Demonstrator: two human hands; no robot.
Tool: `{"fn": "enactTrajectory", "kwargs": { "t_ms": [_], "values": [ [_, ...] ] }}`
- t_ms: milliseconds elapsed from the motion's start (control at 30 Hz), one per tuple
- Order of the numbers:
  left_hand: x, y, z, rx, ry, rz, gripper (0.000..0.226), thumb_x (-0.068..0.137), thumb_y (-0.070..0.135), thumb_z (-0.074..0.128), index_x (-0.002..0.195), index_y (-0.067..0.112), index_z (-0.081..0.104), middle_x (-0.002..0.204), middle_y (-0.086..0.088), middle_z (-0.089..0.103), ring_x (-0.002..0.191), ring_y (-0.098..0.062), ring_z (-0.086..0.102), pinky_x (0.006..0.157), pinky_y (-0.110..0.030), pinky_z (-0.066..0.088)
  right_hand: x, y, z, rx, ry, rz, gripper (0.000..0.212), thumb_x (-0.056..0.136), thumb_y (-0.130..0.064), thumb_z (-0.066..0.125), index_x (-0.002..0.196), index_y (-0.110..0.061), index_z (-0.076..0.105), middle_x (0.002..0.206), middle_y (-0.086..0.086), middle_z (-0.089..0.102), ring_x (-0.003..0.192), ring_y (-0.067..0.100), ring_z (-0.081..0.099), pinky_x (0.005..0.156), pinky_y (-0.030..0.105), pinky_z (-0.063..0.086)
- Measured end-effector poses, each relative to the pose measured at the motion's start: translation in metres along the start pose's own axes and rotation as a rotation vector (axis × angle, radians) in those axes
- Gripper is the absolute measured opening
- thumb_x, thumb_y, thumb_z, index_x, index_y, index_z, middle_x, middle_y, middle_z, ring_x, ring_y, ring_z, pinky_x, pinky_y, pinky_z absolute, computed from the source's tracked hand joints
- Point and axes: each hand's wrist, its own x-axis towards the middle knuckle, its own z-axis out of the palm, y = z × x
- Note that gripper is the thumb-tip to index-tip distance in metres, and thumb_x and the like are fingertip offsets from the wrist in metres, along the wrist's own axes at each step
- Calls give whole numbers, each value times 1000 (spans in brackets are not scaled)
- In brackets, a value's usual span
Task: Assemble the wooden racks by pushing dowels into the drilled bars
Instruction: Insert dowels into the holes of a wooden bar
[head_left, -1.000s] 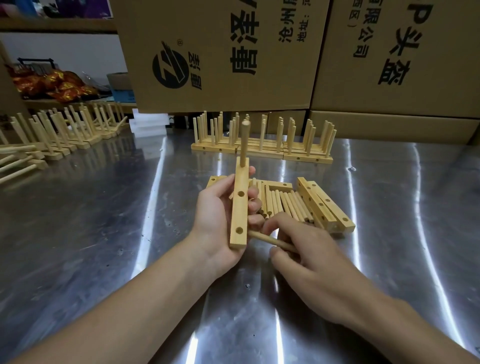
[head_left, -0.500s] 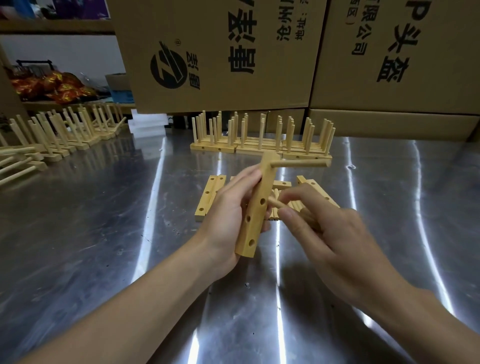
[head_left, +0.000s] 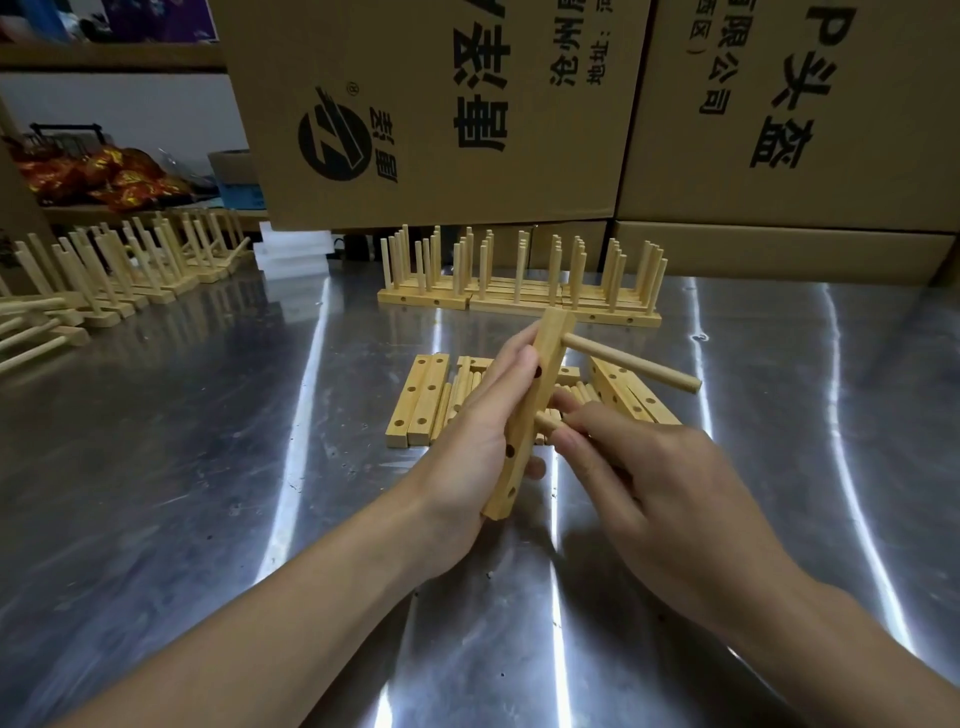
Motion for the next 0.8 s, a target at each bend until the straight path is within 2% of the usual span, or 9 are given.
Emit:
{"fn": "enactTrajectory", "kwargs": {
  "t_ms": [67, 133, 267, 400, 467, 533, 633, 700, 800],
  "values": [
    [0, 0, 1, 15, -36, 9, 43, 105, 68, 32, 147, 68, 44, 135, 7, 70, 129, -19, 64, 113, -55, 47, 1, 1, 0, 9, -1, 3, 26, 108, -48, 45, 102, -36, 66, 99, -22, 75, 63, -2, 56, 56, 21, 42],
    [-3, 2, 3, 68, -91, 53, 43, 111, 63, 21, 150, 70, 36, 140, 2, 68, 134, -21, 62, 115, -58, 46, 2, 1, 0, 17, 7, 19, 36, 107, -52, 42, 94, -32, 69, 88, -21, 73, 68, -1, 60, 60, 28, 48],
    [-8, 5, 8, 73, -113, 101, 44, 112, 58, 16, 153, 70, 30, 143, 5, 67, 136, -10, 60, 111, -47, 48, 2, -2, -2, 146, 36, 9, 33, 108, -43, 52, 94, -28, 79, 73, -31, 67, 74, -8, 66, 64, 10, 44],
    [-8, 7, 9, 132, -96, 123, 43, 109, 60, 23, 150, 72, 32, 141, 13, 67, 132, 1, 60, 101, -36, 50, 7, -2, -2, 580, -110, 220, 41, 110, -25, 52, 84, -6, 77, 49, -26, 55, 47, -4, 55, 52, 5, 39],
    [-7, 5, 11, 139, -55, 125, 42, 110, 58, 30, 150, 70, 36, 134, 12, 70, 127, 0, 63, 95, -36, 59, 9, -2, -3, 729, -154, 296, 40, 109, -17, 52, 85, 4, 75, 50, -21, 59, 44, -7, 55, 48, 3, 41],
    [-6, 0, 12, 130, 21, 125, 42, 111, 55, 34, 151, 64, 40, 132, 17, 70, 125, -1, 65, 95, -33, 62, 11, -3, -1, 756, -144, 291, 30, 107, -13, 56, 93, 1, 78, 64, -21, 68, 50, -9, 59, 49, 3, 42],
    [-3, -4, 10, 129, 128, 121, 43, 110, 55, 35, 152, 57, 45, 143, 13, 65, 134, -12, 61, 108, -48, 55, 12, -3, -1, 776, -79, 302, 16, 104, -26, 67, 105, -16, 79, 61, -14, 60, 49, 0, 55, 48, 7, 42],
    [-1, -4, 8, 123, 215, 119, 44, 112, 53, 32, 152, 47, 47, 129, 4, 75, 122, -17, 70, 99, -50, 60, 13, 1, -5, 809, -46, 336, 21, 98, -42, 71, 106, -23, 77, 67, -2, 63, 55, 12, 60, 46, 17, 42],
    [4, 1, -3, 25, 346, 63, 47, 115, 52, 23, 147, 32, 51, 109, -1, 82, 102, -16, 78, 71, -31, 63, 15, 12, -10, 824, 21, 352, 27, 93, -48, 64, 103, -26, 75, 76, 2, 68, 62, 19, 65, 45, 26, 42]
  ]
}}
